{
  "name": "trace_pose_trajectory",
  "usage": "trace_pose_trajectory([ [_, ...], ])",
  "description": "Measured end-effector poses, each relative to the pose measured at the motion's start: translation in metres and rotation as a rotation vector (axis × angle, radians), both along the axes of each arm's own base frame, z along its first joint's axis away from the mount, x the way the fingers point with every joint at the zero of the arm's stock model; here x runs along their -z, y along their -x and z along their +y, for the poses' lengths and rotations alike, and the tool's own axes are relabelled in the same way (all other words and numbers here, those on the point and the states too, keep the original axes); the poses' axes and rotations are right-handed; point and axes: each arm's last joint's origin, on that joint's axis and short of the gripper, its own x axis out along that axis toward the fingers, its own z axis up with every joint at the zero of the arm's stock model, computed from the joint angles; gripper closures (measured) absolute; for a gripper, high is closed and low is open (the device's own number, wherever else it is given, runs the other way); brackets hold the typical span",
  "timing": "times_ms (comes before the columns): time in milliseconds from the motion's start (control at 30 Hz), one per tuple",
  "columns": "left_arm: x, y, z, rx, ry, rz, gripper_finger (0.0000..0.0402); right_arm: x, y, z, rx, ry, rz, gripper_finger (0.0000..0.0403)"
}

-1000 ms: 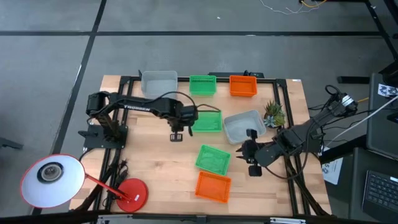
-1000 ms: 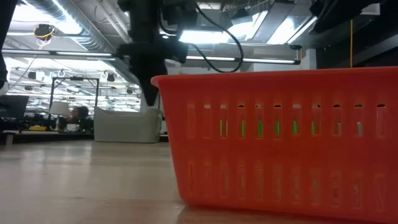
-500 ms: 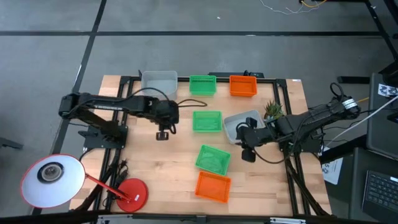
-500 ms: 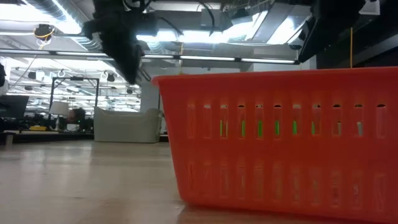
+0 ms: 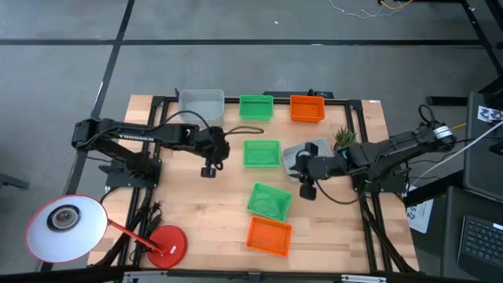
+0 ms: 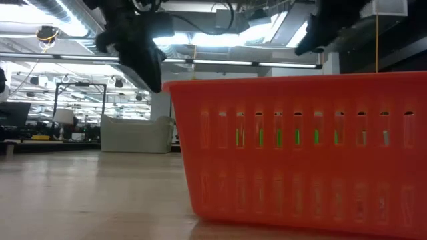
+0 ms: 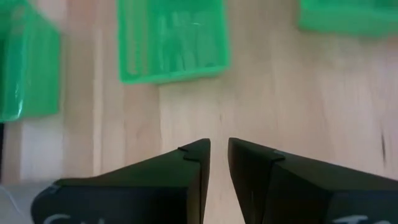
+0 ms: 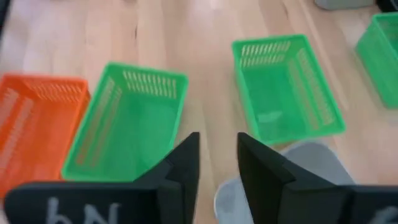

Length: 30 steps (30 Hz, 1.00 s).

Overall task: Stack baskets by color
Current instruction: Stack the middle green bin on top of the top green bin

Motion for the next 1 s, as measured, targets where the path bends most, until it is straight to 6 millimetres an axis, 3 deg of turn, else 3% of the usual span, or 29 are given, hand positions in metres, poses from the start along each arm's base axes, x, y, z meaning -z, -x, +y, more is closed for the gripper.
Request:
trace_pose_trajectory([
  [133,-0.009,0.006,0.0,0.032,-0.016,-0.033,0.0352,-0.003,-0.008,-0.017,0.007,-0.094,-0.033,0.0299],
  [267,-0.004,0.021,0.004,-0.004,-0.015,-0.044,0.0352,-0.003,-0.011,-0.041,0.059,-0.072,-0.034,0.0299],
  [400,0.018,0.044,0.004,-0.076,0.037,-0.047,0.0352,-0.006,-0.015,-0.064,0.1,-0.127,-0.032,0.0299],
  [600,0.037,0.067,0.001,-0.102,0.047,-0.262,0.0352,-0.032,-0.041,-0.093,0.089,-0.121,-0.015,0.0299],
  [833,0.049,0.081,-0.001,-0.096,0.033,-0.41,0.0352,-0.062,-0.072,-0.131,0.104,-0.058,0.18,0.0299],
  [1000,0.061,0.088,-0.002,-0.111,0.051,-0.4,0.0352,-0.06,-0.086,-0.157,0.143,-0.079,0.335,0.0299],
])
